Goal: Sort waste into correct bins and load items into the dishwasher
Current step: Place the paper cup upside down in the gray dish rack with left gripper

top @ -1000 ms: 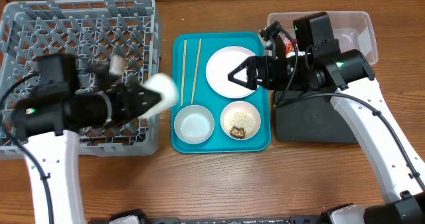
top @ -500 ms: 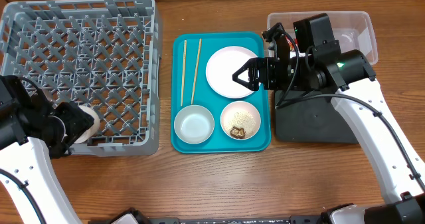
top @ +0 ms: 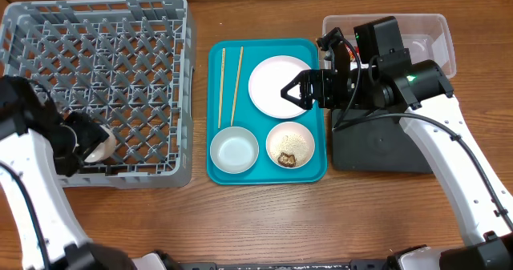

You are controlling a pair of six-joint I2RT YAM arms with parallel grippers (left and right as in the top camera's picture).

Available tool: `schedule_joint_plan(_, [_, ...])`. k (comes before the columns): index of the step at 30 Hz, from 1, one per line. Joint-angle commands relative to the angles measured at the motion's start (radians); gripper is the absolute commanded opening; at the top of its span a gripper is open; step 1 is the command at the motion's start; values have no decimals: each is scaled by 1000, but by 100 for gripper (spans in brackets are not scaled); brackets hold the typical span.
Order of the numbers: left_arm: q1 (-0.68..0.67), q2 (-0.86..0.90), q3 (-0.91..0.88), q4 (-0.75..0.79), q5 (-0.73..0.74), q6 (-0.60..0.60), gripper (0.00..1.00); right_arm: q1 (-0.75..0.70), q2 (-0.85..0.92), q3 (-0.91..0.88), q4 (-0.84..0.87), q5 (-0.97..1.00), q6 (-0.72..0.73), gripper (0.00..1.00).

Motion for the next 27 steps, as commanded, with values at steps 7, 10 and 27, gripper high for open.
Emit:
schedule_joint_plan(7, [5,134,10,-26,17,-24,66,5,-32,13,-10,3,-8,86])
schedule_joint_plan(10, [5,167,10,-23,-35,-25,68,5,-32,13,-9,4,-8,86])
schedule_joint_plan(27, [5,243,21,3,31,16,82,5,-32,13,-6,3,-8,86])
